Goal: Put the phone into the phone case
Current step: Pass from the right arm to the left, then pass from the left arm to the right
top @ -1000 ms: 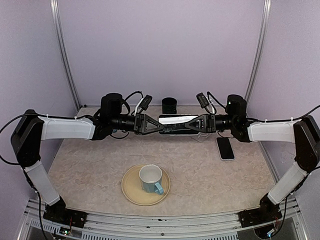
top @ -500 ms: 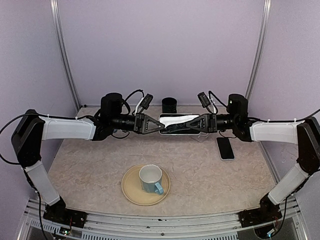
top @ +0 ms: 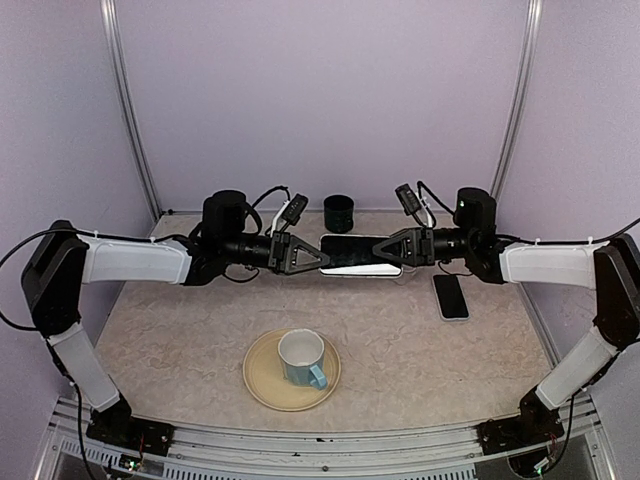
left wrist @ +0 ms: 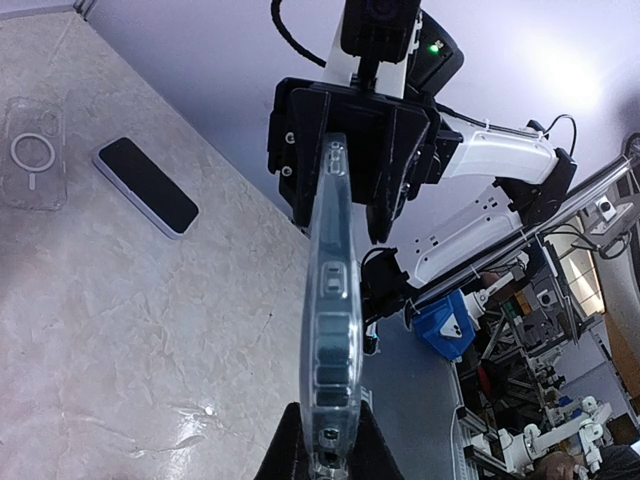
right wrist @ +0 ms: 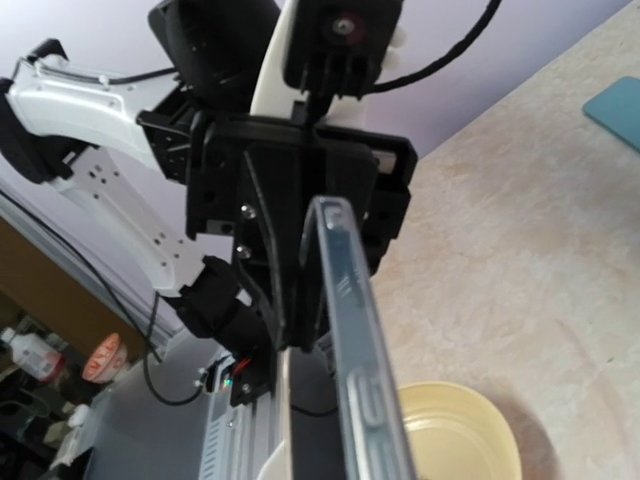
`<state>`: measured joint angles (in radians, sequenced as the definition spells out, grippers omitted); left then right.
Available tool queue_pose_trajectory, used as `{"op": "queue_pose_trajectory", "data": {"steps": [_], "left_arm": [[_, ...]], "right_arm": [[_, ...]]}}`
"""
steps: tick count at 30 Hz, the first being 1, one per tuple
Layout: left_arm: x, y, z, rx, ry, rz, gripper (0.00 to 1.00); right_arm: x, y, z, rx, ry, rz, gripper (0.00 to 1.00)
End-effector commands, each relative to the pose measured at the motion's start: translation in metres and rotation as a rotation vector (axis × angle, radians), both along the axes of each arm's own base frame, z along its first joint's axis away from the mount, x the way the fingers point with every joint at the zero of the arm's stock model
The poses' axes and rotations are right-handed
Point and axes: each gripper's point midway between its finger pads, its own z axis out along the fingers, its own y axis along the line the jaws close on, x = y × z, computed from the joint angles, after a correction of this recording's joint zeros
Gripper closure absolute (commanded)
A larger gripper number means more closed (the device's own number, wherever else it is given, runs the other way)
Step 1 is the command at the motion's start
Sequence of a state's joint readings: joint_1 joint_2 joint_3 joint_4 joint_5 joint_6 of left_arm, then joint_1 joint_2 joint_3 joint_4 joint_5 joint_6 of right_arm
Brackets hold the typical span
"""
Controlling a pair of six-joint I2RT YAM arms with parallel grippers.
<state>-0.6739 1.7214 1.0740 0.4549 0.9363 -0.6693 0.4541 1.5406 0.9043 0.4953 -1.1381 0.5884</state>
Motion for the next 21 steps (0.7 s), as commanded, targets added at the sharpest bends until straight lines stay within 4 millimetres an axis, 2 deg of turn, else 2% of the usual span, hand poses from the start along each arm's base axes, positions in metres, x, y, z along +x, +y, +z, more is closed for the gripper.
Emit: {"op": "queue_pose_trajectory", "data": {"steps": [1,4,8,15,18,21], "left_arm": [[0.004,0.010,0.029,-0.054,-0.087,0.049,1.00],[0.006,0.014,0.031,-0.059,-0.096,0.072,1.00],[0.009,0.017,0.035,-0.075,-0.108,0.106,1.00],[0.007,0.025,0.051,-0.182,-0.110,0.159,1.00],[0.010,0.031,0.054,-0.227,-0.104,0.207,1.00],[0.011,0.033,0.057,-0.259,-0.094,0.226,1.00]], "right_arm": [[-0.008,-0.003,0.012,0.032,-0.026,0.047,0.71],[-0.010,-0.003,0.009,0.030,-0.010,0.054,0.78],[-0.012,-0.004,0.009,0.042,0.002,0.065,0.79],[-0.010,-0.005,0.017,0.093,0.012,0.037,0.52],[-0.008,-0.004,0.018,0.117,0.024,0.003,0.48],[-0.008,0.000,0.014,0.130,0.046,-0.003,0.50]]}}
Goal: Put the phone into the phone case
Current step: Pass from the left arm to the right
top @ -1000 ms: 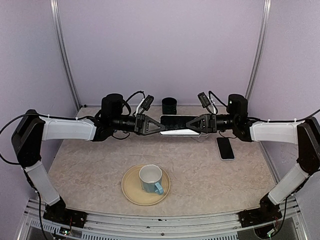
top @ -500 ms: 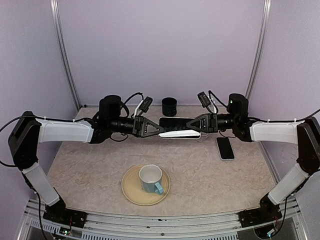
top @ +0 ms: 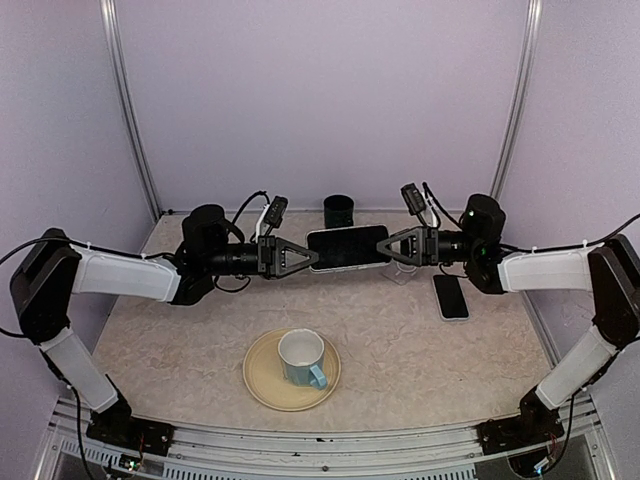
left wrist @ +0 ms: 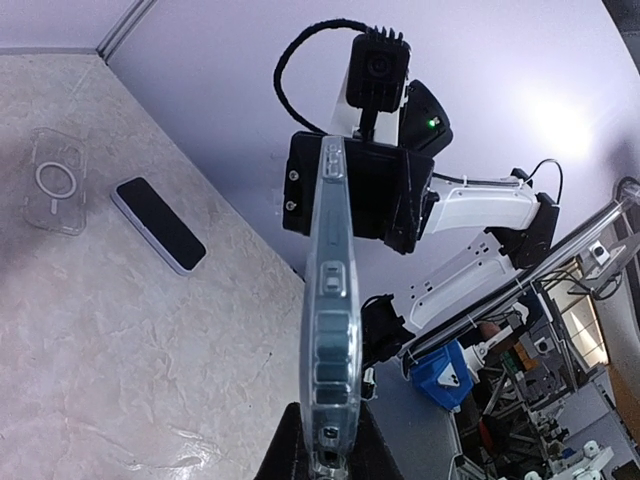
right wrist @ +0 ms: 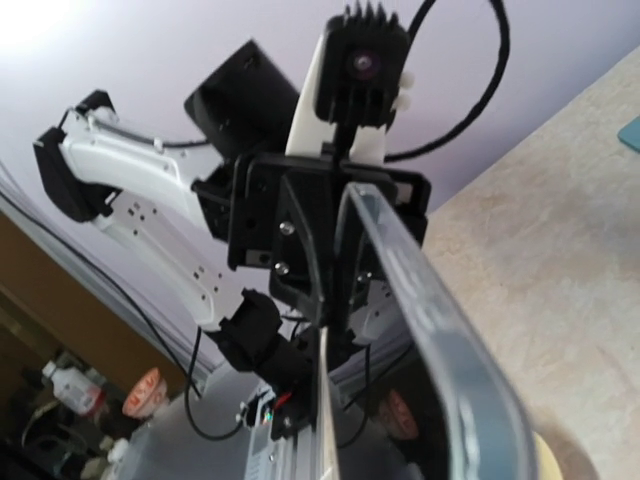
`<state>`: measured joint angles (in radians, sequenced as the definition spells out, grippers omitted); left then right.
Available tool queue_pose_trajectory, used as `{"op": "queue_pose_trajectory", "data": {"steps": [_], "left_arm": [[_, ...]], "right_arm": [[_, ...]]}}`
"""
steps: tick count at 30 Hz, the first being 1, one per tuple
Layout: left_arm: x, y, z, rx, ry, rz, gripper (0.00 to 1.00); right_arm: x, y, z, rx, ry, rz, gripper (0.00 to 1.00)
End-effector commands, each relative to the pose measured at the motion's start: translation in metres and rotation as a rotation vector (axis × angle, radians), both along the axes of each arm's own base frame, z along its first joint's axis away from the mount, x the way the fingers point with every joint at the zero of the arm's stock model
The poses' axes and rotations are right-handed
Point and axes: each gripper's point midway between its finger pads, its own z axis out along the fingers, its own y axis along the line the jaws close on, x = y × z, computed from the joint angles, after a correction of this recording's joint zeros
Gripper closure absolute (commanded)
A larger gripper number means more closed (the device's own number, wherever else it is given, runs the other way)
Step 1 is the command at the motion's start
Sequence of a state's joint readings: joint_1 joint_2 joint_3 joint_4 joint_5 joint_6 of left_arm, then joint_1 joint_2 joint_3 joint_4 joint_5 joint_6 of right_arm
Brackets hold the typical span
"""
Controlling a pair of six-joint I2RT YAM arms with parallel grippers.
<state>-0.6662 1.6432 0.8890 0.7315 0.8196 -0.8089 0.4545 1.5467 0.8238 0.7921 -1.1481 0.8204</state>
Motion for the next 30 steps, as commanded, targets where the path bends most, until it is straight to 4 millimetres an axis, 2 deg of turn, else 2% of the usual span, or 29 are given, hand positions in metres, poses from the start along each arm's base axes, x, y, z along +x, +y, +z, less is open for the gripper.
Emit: {"op": "queue_pose_trajectory", "data": {"steps": [1,9,15,20,28,29,30], "left_arm": [[0.012,0.013,0.049,-0.158,-0.095,0.102,1.00],[0.014,0.012,0.050,-0.185,-0.098,0.147,1.00],[0.009,0.006,0.044,-0.177,-0.094,0.131,1.00],[0.007,0.005,0.040,-0.169,-0.093,0.128,1.00],[0.005,0.004,0.038,-0.162,-0.097,0.109,1.00],[0.005,0.005,0.038,-0.159,-0.098,0.107,0.92],[0.004,0.005,0.038,-0.157,-0.101,0.105,0.79]], "right_arm": [[-0.001,0.004,0.003,0.049,0.008,-0.012,0.52],[0.003,0.012,0.007,0.114,0.055,-0.057,0.72],[0.009,0.011,0.018,0.194,0.091,-0.072,0.85],[0.012,0.012,0.018,0.219,0.112,-0.072,0.97],[0.014,0.011,0.021,0.218,0.111,-0.087,1.00],[0.014,0.011,0.021,0.214,0.111,-0.089,1.00],[0.013,0.011,0.022,0.212,0.108,-0.090,1.00]]}}
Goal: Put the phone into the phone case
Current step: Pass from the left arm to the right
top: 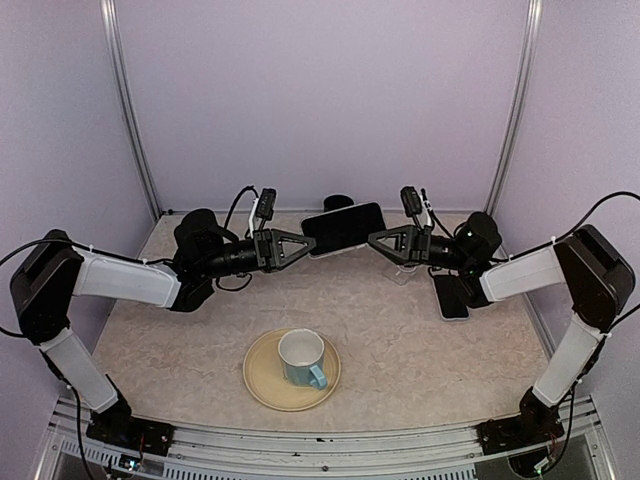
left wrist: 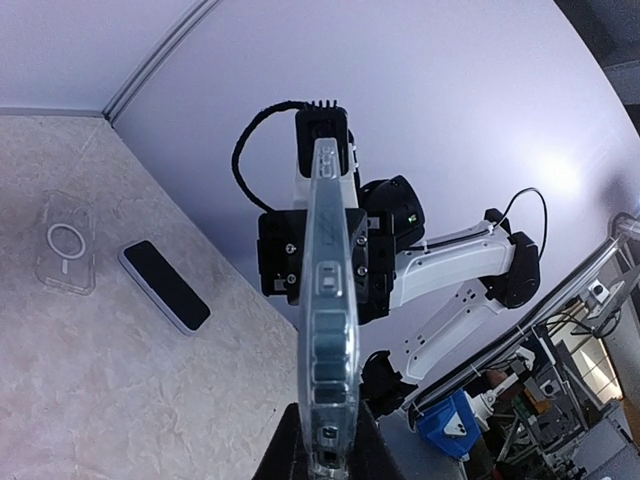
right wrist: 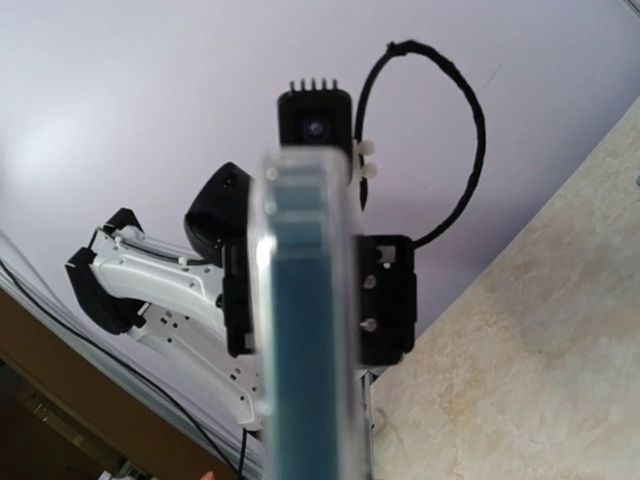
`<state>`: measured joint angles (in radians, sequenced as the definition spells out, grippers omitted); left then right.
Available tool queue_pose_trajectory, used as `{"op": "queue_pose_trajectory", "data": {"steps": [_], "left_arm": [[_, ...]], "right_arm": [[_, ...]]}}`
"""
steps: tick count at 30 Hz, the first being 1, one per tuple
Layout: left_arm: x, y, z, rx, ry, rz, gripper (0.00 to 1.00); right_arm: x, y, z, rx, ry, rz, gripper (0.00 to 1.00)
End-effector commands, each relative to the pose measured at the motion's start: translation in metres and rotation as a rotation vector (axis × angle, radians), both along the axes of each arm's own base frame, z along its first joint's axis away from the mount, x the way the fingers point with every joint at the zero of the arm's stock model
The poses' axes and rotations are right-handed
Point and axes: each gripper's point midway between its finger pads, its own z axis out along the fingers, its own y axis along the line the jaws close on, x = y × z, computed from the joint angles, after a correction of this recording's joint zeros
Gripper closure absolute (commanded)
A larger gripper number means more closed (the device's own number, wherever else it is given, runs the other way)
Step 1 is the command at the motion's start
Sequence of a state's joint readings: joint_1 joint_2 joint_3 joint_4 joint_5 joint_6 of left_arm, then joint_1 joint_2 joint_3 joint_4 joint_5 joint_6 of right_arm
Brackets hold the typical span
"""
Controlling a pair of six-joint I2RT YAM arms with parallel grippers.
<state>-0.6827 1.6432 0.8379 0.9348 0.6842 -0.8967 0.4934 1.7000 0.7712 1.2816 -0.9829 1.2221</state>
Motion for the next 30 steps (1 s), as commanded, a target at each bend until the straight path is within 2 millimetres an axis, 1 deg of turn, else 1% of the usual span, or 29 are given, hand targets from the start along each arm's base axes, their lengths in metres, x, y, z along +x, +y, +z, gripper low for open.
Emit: {"op": "queue_pose_trajectory", "data": {"steps": [1,2,4,6,10,15,19,23,30], "left_arm": [[-0.006,0.002,0.017,-0.035,-0.077,-0.008,0.67],[-0.005,0.003,0.016,-0.031,-0.076,-0.007,0.56],[-0.005,0.005,0.013,-0.019,-0.076,-0.004,0.40],[-0.005,0.007,0.013,-0.007,-0.081,-0.003,0.33],[-0.007,0.011,0.012,0.013,-0.090,-0.020,0.29],[-0.004,0.017,0.014,0.042,-0.111,-0.021,0.25],[-0.001,0.021,0.016,0.066,-0.126,-0.023,0.24],[-0.001,0.017,0.014,0.101,-0.139,-0.054,0.25],[0.000,0.010,0.003,0.169,-0.130,-0.087,0.24]], "right_arm": [[-0.004,0.000,0.018,0.036,-0.054,-0.020,1.00],[-0.004,0.000,0.019,0.032,-0.054,-0.021,1.00],[-0.005,0.000,0.019,0.025,-0.055,-0.019,1.00],[-0.006,0.000,0.020,0.021,-0.058,-0.013,1.00],[-0.010,0.002,0.022,0.005,-0.071,0.020,1.00],[-0.016,0.005,0.020,-0.057,-0.080,0.071,1.00],[-0.019,0.006,0.017,-0.112,-0.101,0.086,1.00],[-0.026,0.005,0.020,-0.132,-0.125,0.110,1.00],[-0.034,0.004,0.017,-0.163,-0.145,0.156,1.00]]}}
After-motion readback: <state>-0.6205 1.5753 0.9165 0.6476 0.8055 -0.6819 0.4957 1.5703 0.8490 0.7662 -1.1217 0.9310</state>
